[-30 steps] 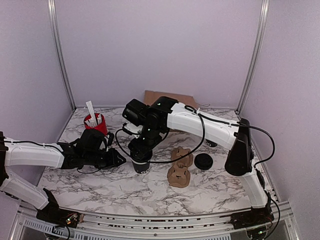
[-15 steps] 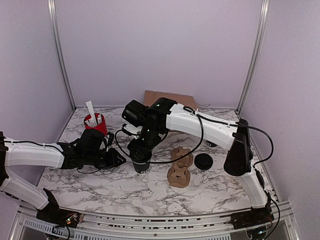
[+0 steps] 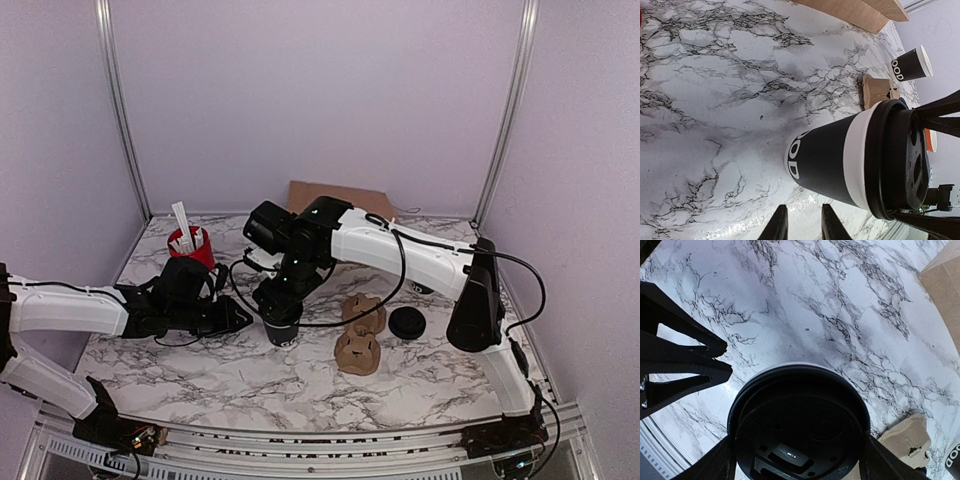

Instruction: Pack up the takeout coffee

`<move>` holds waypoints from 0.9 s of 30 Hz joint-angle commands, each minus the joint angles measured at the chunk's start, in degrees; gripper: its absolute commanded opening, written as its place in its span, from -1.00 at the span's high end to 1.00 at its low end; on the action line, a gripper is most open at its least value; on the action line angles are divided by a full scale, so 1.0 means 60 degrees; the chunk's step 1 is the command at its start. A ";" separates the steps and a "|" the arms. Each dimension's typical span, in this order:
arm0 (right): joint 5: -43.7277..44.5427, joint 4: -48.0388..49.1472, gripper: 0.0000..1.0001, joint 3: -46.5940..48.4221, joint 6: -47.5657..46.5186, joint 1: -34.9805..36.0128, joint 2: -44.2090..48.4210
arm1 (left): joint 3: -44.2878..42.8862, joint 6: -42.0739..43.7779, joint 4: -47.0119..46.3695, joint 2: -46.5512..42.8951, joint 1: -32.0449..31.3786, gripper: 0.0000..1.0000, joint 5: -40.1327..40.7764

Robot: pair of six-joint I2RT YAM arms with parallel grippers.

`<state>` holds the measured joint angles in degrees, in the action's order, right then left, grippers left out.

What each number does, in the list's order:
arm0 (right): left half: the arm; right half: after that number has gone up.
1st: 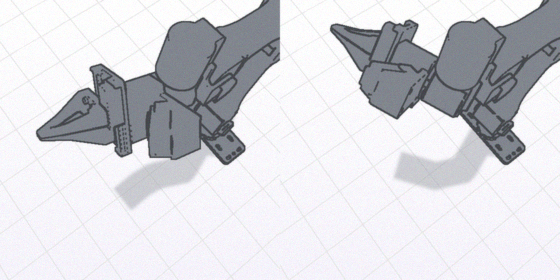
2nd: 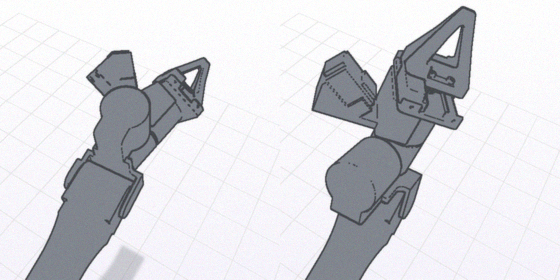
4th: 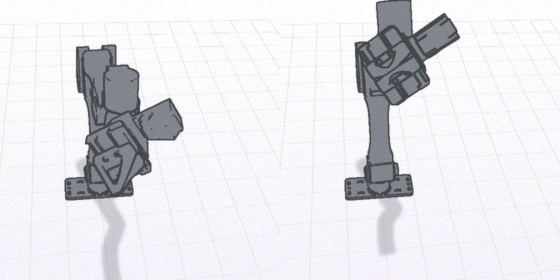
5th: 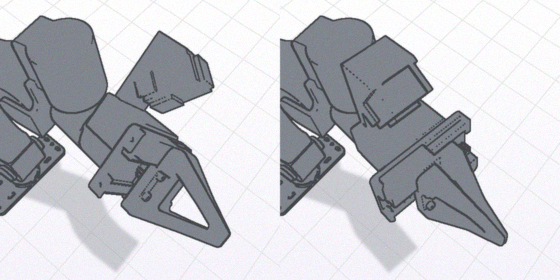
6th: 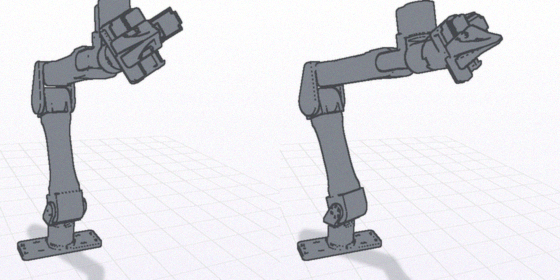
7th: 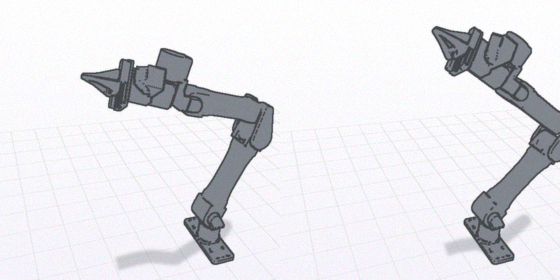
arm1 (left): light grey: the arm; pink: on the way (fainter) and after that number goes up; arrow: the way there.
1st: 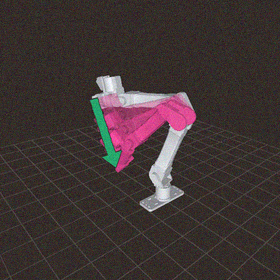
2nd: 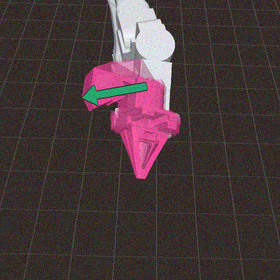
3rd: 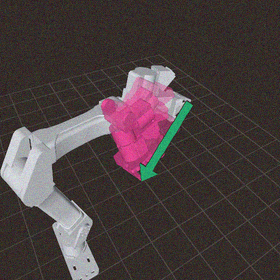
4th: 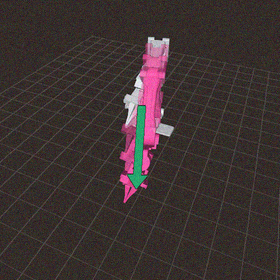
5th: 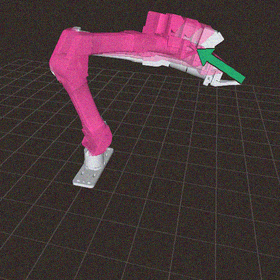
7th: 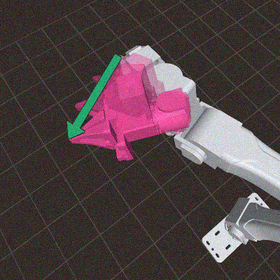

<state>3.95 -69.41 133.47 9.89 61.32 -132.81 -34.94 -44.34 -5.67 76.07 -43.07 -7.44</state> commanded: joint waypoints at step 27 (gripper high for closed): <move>0.0272 0.0888 -0.72 -0.0440 0.0385 -0.0113 0.0727 | -0.1135 0.0355 0.1170 -0.0501 0.0088 0.30 0.0374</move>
<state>4.64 -66.19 131.63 11.00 61.10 -132.07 -39.92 -43.16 -0.84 73.25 -43.03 -5.48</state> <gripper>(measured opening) 0.861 0.344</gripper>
